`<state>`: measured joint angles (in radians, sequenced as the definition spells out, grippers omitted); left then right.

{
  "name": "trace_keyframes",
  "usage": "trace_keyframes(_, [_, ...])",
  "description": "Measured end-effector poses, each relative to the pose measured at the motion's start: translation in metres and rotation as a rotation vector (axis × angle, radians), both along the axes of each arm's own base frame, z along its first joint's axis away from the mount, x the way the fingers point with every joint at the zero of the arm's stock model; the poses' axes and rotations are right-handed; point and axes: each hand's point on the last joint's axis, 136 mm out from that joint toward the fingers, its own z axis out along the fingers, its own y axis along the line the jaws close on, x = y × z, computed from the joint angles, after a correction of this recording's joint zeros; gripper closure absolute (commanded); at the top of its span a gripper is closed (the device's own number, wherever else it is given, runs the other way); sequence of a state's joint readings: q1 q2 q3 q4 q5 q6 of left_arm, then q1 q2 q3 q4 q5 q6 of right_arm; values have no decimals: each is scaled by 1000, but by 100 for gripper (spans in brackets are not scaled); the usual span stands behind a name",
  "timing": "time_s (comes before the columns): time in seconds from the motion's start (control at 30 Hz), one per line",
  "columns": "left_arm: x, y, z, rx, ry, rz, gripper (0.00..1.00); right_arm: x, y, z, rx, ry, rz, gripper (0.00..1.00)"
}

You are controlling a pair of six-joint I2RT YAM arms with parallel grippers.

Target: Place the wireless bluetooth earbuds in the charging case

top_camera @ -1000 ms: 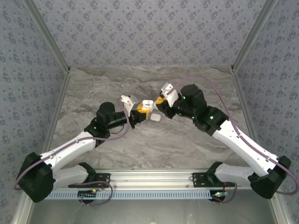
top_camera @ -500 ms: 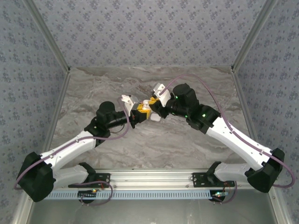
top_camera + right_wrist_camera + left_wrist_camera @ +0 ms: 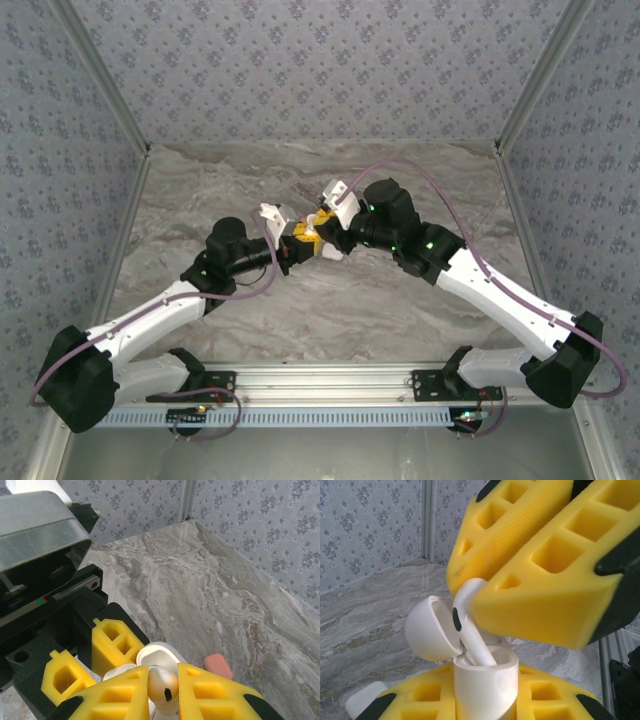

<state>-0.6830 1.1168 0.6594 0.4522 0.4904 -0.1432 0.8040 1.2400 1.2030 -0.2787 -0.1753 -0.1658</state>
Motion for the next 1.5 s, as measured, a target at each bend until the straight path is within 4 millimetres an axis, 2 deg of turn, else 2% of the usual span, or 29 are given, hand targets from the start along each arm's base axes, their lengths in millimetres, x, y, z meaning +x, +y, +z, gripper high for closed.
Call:
trace_keyframes(0.23, [0,0,3,-9,-5,0,96,-5,5,-2,12,31,51,71])
trace_keyframes(0.33, [0,0,4,-13,-6,1,96,-5,3,1,32,53,61,62])
trace_keyframes(0.43, [0,0,5,-17,-11,1,96,-5,-3,6,63,81,63,52])
trace_keyframes(0.57, [1,0,8,-29,-15,1,96,-3,-24,32,152,82,45,36])
trace_keyframes(0.63, [1,0,11,-39,-21,1,96,-2,-36,48,205,72,30,25])
trace_keyframes(0.7, [1,-1,15,-52,-28,1,96,0,-50,60,257,65,16,9])
trace_keyframes(0.77, [1,-1,18,-63,-34,1,96,0,-59,61,286,84,16,0])
trace_keyframes(0.87, [-1,-1,22,-79,-38,-6,96,1,-59,46,303,158,47,0])
trace_keyframes(1.0, [-3,-2,27,-95,-47,-20,96,1,-46,19,306,299,105,0])
trace_keyframes(1.1, [-3,-2,28,-99,-48,-22,96,0,-35,8,310,365,143,0])
trace_keyframes(1.37, [-2,-3,24,-95,-36,-22,96,-16,-12,1,307,438,263,0])
trace_keyframes(1.5, [-2,-4,24,-95,-36,-25,96,-19,-10,5,307,433,283,0])
